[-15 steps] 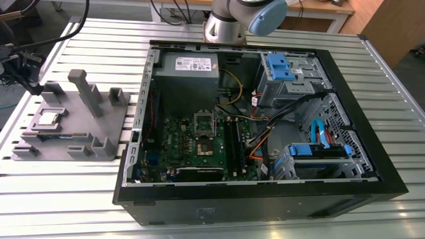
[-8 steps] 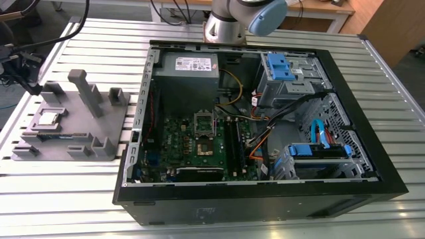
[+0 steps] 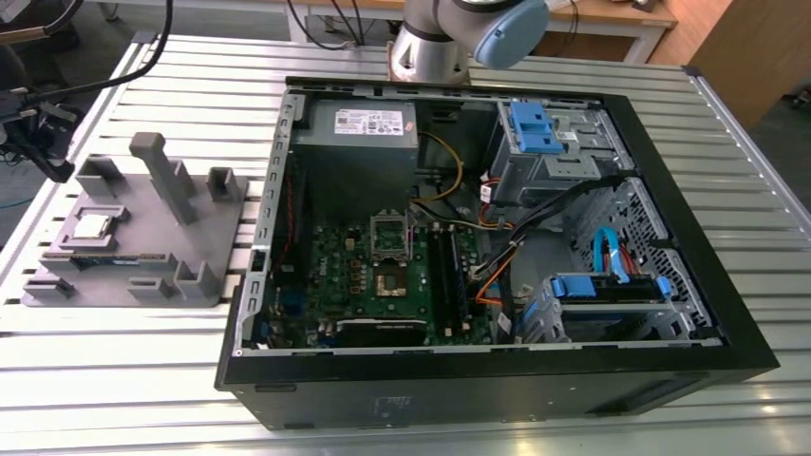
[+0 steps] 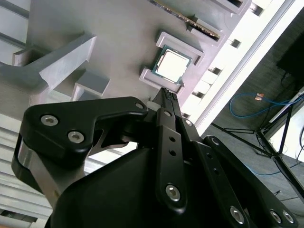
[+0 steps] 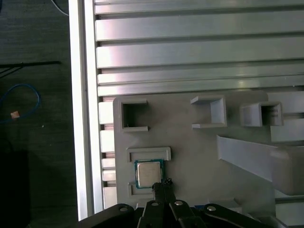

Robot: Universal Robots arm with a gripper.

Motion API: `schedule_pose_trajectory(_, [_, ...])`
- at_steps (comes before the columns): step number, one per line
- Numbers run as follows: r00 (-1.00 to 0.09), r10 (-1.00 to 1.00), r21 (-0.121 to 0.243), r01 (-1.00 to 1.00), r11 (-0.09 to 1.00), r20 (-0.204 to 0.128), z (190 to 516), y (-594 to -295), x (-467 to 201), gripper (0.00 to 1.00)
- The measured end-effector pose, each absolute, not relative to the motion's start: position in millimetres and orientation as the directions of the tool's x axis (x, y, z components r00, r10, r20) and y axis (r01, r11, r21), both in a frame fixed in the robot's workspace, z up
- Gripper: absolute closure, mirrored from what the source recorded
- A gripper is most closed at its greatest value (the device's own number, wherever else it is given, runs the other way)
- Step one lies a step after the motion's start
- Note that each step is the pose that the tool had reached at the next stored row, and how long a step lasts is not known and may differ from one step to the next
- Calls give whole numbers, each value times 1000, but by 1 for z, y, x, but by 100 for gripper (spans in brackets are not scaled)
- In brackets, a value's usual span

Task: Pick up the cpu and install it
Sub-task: 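Pick up the cpu and move it towards the insertion slot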

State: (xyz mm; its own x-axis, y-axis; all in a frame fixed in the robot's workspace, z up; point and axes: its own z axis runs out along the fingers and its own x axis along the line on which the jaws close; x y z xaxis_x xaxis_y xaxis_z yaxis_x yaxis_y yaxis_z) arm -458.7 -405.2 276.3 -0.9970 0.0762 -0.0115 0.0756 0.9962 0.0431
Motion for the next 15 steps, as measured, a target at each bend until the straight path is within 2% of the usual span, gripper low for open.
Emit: schedule_pose_trajectory(15, [-997,76,32,76,997,-13,267,-409,-460,89])
